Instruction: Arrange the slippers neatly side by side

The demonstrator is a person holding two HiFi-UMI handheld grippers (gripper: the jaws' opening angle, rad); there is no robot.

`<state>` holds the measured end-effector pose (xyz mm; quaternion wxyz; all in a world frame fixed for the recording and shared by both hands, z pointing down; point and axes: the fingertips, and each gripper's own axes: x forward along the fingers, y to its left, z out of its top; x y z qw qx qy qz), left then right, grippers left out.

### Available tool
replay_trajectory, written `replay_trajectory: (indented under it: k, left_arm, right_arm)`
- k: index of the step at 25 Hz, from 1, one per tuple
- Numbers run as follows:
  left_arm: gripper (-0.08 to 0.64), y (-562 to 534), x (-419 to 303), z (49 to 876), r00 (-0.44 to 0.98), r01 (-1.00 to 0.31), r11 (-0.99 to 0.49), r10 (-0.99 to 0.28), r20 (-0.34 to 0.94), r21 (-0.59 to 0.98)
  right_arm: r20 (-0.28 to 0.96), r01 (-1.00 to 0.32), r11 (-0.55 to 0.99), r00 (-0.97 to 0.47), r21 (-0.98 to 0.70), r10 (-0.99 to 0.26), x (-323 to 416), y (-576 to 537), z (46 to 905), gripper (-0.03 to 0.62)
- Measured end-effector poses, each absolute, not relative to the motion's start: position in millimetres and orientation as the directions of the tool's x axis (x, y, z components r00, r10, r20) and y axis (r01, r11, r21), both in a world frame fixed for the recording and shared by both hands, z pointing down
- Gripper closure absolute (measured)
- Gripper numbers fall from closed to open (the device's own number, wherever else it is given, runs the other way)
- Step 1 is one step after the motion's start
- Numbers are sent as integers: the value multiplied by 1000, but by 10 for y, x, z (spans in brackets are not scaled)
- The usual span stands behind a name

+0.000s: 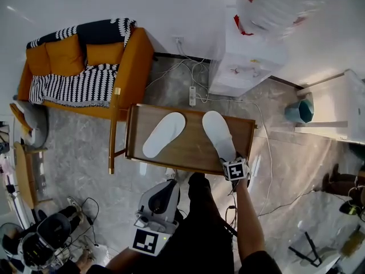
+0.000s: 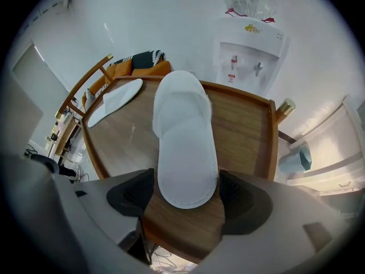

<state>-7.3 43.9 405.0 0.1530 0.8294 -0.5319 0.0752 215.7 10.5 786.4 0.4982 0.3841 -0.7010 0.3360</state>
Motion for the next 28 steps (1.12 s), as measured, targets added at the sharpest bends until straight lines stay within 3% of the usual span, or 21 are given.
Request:
replay_trajectory:
  k: [10,28]
  left_arm:
    - [543,424,-107,4089,415,-909,-374,-862,291,185]
    - [543,514,-257,4053,425,-903,-382,-863,272,198]
  right_arm:
    - [973,-854,520,-127,-9,-193,2136,149,7934,279]
    - [967,-928,368,-141,-54,-214,1929,296,7813,279]
